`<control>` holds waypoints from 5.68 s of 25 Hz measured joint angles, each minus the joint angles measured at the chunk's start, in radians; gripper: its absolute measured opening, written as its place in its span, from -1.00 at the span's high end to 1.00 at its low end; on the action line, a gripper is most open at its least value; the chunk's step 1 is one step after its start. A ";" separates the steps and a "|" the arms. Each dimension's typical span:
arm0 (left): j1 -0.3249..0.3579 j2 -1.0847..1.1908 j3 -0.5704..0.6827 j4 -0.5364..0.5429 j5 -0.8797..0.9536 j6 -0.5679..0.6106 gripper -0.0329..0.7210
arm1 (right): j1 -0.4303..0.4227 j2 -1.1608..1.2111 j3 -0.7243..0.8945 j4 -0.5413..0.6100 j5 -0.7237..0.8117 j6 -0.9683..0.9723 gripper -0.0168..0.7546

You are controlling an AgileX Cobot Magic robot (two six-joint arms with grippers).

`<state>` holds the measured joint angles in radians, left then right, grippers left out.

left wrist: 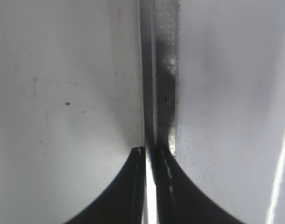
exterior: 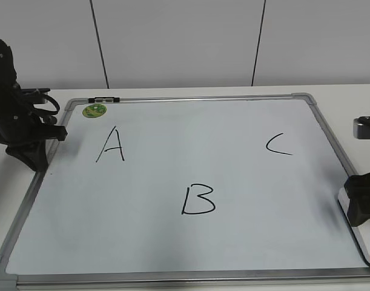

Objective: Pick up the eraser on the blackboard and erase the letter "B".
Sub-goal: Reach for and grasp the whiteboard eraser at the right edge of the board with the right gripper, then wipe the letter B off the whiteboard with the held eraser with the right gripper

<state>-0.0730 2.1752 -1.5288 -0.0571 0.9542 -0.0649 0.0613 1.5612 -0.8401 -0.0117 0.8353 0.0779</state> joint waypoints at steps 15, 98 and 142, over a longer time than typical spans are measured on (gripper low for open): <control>0.000 0.000 0.000 0.000 0.000 0.000 0.81 | 0.000 0.107 -0.036 -0.027 -0.030 0.011 -0.78; 0.000 0.000 0.000 -0.005 0.002 0.002 0.80 | 0.560 0.619 -0.793 -0.003 0.294 0.078 -0.40; 0.000 0.000 0.000 -0.013 0.008 0.005 0.80 | 0.442 0.604 -0.827 -0.186 0.363 0.248 -0.40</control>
<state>-0.0730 2.1752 -1.5288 -0.0696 0.9619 -0.0600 0.5038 2.1655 -1.6670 -0.1978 1.1982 0.3260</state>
